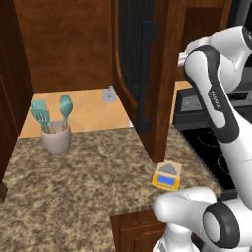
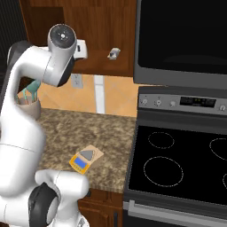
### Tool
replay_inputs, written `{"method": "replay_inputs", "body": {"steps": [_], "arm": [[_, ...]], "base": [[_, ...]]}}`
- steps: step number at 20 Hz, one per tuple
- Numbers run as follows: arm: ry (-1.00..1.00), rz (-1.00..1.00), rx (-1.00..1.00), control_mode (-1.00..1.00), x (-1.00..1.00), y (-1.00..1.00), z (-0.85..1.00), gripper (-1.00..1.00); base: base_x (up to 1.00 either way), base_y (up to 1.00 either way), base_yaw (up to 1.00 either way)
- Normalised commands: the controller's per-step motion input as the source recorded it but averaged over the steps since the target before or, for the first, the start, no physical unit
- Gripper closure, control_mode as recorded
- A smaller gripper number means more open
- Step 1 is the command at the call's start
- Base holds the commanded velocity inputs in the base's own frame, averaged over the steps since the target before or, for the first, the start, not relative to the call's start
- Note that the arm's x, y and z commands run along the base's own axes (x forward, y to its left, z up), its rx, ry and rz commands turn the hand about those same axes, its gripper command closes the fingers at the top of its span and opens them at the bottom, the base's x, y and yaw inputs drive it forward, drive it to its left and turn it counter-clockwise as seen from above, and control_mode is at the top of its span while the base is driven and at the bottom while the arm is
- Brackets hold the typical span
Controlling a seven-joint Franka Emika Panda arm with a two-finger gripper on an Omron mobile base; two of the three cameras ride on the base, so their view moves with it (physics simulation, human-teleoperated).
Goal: Pick the jam and place it on the digital scale for weighing, and close the cabinet.
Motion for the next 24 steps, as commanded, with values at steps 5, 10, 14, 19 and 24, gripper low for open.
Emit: {"method": "replay_inputs", "body": {"steps": [5,10,14,19,24], "arm": [[0.00,0.00,0.00,-1.00,0.49,0.23,0.03,-1.00],[0.00,0.00,0.00,-1.00,0.49,0.04,0.00,-1.00],[0.00,0.01,0.00,-1.00,0.49,0.00,0.00,-1.00],[0.00,0.01,0.00,-1.00,0.32,0.00,0.00,-1.00],[0.00,0.02,0.00,-1.00,0.20,0.00,0.00,-1.00]], "base": [[0.00,0.00,0.00],[0.00,0.00,0.00],[0.00,0.00,0.00],[0.00,0.00,0.00],[0.00,0.00,0.00]]}}
